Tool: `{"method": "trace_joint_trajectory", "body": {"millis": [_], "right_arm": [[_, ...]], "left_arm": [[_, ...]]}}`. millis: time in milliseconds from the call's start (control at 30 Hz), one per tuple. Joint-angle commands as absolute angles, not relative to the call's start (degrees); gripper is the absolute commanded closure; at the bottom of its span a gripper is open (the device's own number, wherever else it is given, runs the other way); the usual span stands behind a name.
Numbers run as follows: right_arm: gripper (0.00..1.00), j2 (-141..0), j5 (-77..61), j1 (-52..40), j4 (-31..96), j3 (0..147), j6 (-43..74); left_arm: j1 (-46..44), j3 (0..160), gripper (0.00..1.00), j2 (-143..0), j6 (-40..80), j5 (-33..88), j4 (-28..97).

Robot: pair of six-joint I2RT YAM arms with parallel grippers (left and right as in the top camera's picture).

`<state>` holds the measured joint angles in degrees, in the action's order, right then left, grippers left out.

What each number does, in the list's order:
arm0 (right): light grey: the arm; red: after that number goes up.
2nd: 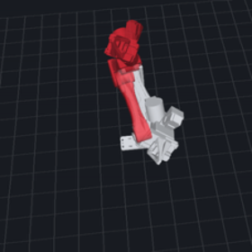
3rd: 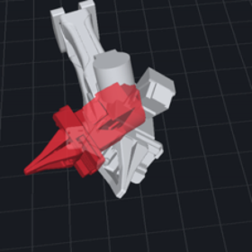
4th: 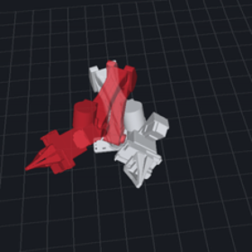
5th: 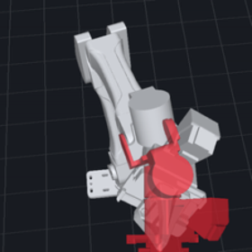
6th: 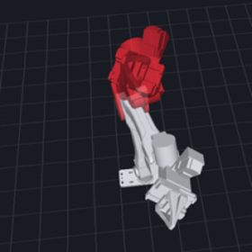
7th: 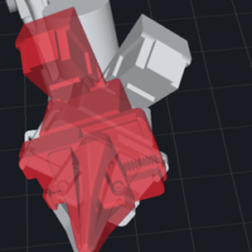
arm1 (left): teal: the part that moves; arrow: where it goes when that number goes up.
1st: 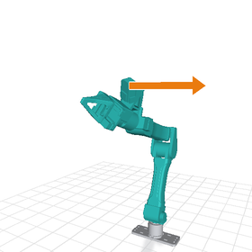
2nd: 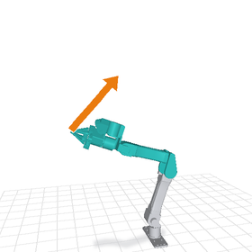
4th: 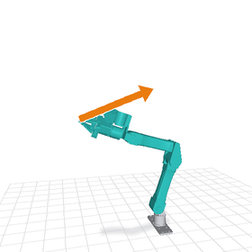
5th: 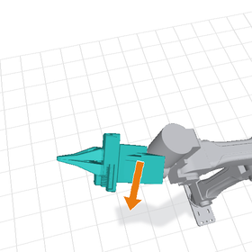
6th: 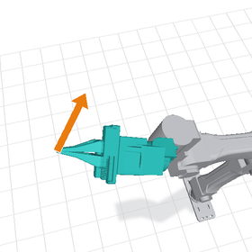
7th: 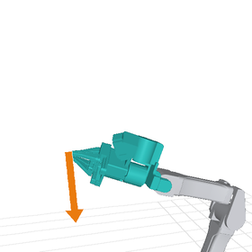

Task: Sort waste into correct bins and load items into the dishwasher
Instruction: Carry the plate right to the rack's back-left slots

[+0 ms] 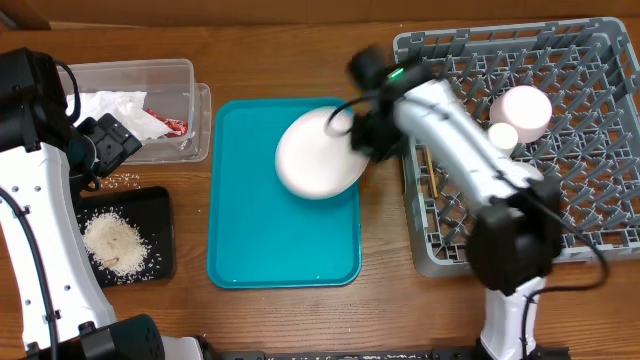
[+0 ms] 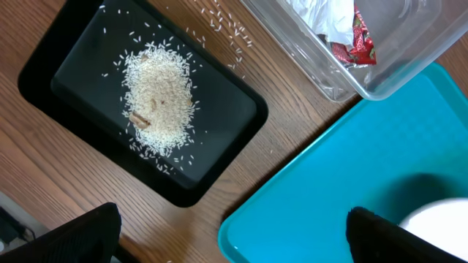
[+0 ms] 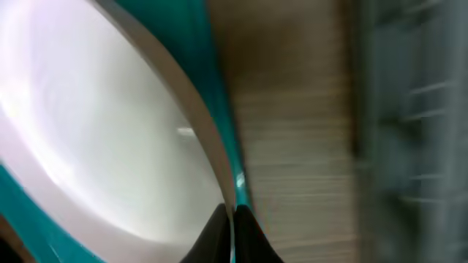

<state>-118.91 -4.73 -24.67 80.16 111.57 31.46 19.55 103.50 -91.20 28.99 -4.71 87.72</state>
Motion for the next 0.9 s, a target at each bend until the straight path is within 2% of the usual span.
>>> {"method": "trace_joint_trajectory", "body": {"millis": [0,167,367,667,867], "right_arm": [[0.96,-111.2,4.1,-19.1,83.4,120.6,27.5],[0.96,-108.0,13.3,-10.5,87.2,129.1,26.5],[0.96,-107.4,22.4,-3.7,86.7,130.7,26.5],[0.96,-107.5,35.0,-3.5,76.0,120.9,26.5],[0.96,-107.5,36.9,-4.9,67.3,111.1,23.5]], "left_arm": [[19.8,103.9,0.00,-91.5,29.8,-4.4,87.8],[19.8,103.9,0.00,-91.5,29.8,-4.5,87.8],[19.8,103.9,0.00,-91.5,29.8,-4.5,87.8],[19.8,103.9,0.00,-91.5,29.8,-4.4,87.8],[19.8,103.9,0.00,-91.5,29.8,-4.4,87.8]]}}
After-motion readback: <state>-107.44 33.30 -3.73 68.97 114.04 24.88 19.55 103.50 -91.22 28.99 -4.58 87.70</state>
